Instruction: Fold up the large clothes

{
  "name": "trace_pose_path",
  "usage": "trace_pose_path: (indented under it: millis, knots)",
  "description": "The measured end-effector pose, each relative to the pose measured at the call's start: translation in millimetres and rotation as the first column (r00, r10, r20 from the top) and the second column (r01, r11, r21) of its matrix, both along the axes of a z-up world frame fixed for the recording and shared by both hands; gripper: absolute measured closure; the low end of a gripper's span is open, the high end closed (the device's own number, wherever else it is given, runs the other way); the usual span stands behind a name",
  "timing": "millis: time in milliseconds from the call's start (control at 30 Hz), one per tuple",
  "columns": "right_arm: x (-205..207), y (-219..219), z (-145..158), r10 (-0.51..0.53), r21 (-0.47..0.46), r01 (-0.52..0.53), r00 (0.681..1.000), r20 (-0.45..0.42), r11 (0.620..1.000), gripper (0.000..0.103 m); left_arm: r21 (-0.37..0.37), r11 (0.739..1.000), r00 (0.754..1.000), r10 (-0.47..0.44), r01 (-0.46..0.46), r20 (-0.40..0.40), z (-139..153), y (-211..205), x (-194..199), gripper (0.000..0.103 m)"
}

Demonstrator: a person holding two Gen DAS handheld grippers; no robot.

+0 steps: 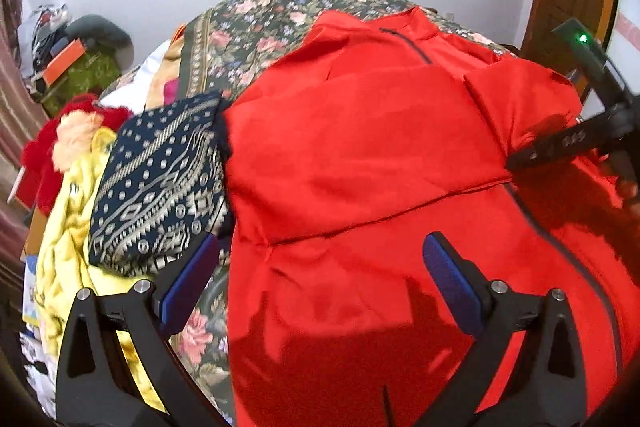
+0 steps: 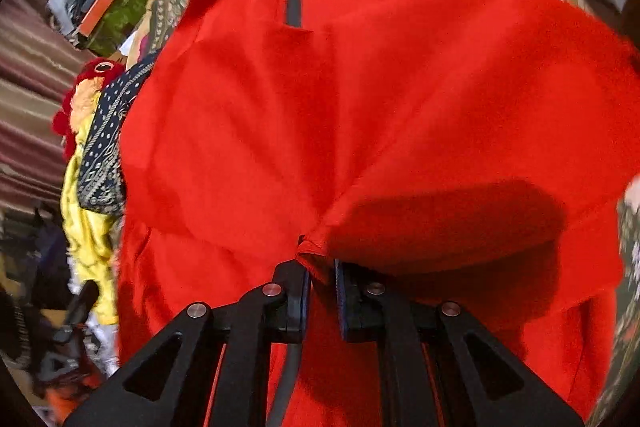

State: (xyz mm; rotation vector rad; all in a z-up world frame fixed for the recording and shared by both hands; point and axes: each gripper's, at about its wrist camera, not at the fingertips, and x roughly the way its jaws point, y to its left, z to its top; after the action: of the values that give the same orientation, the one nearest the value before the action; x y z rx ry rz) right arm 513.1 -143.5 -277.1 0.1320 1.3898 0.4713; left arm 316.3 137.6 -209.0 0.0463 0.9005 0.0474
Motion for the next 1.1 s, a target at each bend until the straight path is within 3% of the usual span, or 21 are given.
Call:
trace_pose_path:
  millis: [100,167,400,567,833,1100]
  knots:
    - [-4,-9,5,-0.008,0.039,0.01,0.998,-0.06,0.999,0.096,-0.023,1.0,1.0,0.013,-0.013,-0.014,-2,2,-3,0.0]
    - [-10,-13,14,-0.007,0.043,0.01,0.999,-0.053,0.999,0.096,-0.041,0.999,1.0,0.014,-0.015,-0.012,1,-1,-7,0.0]
    - [-32,-22,77,0.021,-0.025,-0.016,0.976,0.216,1.0,0.096,-0.006,1.0,1.0,-0.024,0.024,0.013,24,-28,-1,0.0]
    - [-44,-48,96,0.015,-0.005,-0.014,0.959,0.283,1.0,0.096,0.02,0.997,0.996,-0.077,0.076,0.049,49,-61,12,0.0]
    - [-63,-136,110,-0.086,0.01,0.09,0.914,0.395,0.996,0.096,0.044,0.97,0.968,-0.242,0.24,0.062,76,-154,55,0.0]
    - [-70,-237,86,-0.207,-0.036,0.242,0.888,0.41,0.97,0.096,0.086,0.904,0.907,-0.421,0.42,-0.003,58,-275,124,0.0]
